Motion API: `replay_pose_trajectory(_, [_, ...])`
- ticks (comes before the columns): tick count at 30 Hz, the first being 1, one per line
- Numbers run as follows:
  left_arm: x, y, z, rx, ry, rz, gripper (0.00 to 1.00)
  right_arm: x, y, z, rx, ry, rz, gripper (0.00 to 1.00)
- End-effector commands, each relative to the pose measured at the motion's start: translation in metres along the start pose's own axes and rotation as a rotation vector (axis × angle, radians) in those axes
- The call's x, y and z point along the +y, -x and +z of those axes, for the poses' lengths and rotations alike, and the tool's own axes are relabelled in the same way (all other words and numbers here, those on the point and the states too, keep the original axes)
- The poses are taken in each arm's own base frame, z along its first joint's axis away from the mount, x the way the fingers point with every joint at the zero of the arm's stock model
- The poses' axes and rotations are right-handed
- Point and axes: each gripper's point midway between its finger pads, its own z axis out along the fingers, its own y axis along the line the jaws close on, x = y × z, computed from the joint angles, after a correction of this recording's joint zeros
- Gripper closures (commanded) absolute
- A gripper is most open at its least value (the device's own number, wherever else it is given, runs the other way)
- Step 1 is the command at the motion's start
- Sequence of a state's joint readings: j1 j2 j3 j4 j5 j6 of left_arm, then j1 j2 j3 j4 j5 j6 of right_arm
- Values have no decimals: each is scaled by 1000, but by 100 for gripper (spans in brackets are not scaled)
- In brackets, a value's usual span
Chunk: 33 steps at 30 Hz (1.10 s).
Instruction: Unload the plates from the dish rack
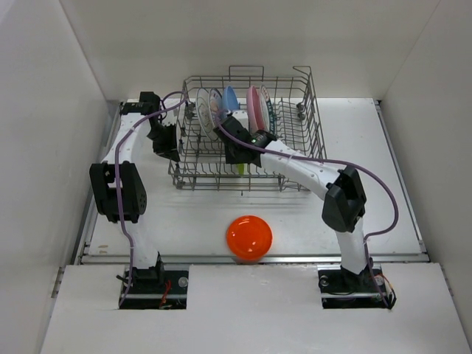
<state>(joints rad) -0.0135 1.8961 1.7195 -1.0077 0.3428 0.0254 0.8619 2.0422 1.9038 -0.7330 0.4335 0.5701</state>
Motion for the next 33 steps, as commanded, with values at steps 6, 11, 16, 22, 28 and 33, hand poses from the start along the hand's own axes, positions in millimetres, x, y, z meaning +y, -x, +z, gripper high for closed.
replay_pose_trajectory(6, [10, -18, -4, 48, 35, -21, 100, 7, 68, -74, -177, 120, 12, 55])
replay_pose_trajectory(11, [10, -16, -3, 48, 35, -21, 100, 4, 95, -112, -268, 175, 53, 50])
replay_pose_trajectory(16, [10, -16, -3, 48, 35, -21, 100, 3, 66, -77, -162, 153, 36, 49])
replay_pose_trajectory(22, [9, -16, -6, 39, 34, -19, 100, 1, 46, -38, -83, 101, 41, 49])
replay_pose_trajectory(28, [7, -15, -12, 20, 34, -13, 100, -1, 23, -4, 1, 77, 20, 76])
replay_pose_trajectory(33, [8, -18, -10, 30, 34, -16, 100, -6, 60, -36, -102, 75, 46, 100])
